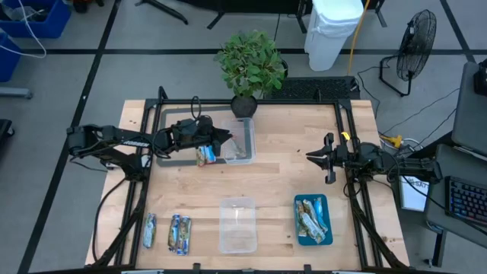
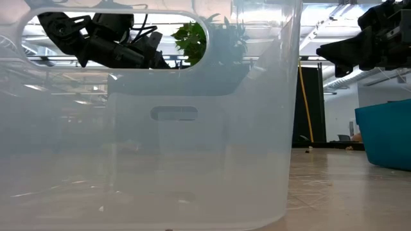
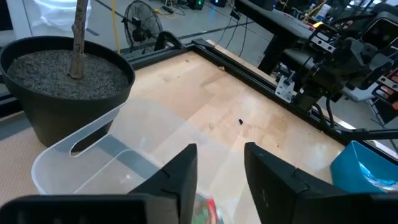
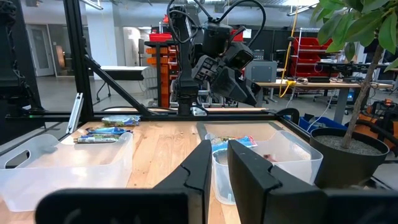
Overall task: Pick and place Granola Bars by type
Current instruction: Put the red granola bar into the top transparent bin
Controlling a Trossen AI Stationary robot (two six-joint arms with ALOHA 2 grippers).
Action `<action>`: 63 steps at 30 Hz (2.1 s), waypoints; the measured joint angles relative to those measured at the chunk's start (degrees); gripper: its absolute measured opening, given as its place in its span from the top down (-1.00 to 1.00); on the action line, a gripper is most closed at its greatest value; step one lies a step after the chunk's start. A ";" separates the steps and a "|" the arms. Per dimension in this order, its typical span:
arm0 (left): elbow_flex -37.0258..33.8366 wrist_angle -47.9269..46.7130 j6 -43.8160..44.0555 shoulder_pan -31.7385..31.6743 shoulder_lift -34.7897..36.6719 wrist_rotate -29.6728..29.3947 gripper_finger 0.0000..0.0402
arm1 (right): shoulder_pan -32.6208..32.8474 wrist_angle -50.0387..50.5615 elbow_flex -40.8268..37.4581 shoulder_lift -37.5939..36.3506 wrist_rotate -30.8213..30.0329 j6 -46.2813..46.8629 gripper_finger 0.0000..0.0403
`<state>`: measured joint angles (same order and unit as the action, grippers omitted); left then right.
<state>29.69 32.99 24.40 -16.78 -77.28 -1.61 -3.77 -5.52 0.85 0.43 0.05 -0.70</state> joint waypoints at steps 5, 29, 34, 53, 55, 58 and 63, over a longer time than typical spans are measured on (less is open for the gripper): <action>0.00 -0.48 -0.55 -0.02 0.42 0.15 0.27 | 0.00 0.00 -0.01 0.00 0.01 0.01 0.78; -0.02 -51.20 11.63 -2.67 24.05 -4.73 0.27 | 0.00 0.00 0.01 0.00 0.01 0.00 0.78; -0.02 -51.06 13.70 -2.67 20.47 -7.29 0.27 | 0.00 0.00 -0.01 0.01 0.00 0.01 0.78; -0.04 -46.50 13.54 -10.68 6.15 -4.75 0.27 | 0.00 0.00 -0.01 0.02 0.00 0.01 0.78; -0.04 -44.71 13.01 -11.58 5.62 -3.21 0.27 | 0.01 0.00 -0.01 0.01 0.01 0.00 0.78; -0.04 -42.18 12.03 -12.32 4.81 -1.40 0.27 | 0.01 0.00 0.00 0.01 0.00 0.01 0.78; -0.04 -40.10 11.30 -13.25 3.03 0.61 0.27 | 0.00 0.00 -0.01 0.02 0.00 0.01 0.78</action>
<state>29.65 -7.12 35.70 -30.03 -74.24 -0.99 -3.77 -5.52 0.84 0.45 0.05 -0.69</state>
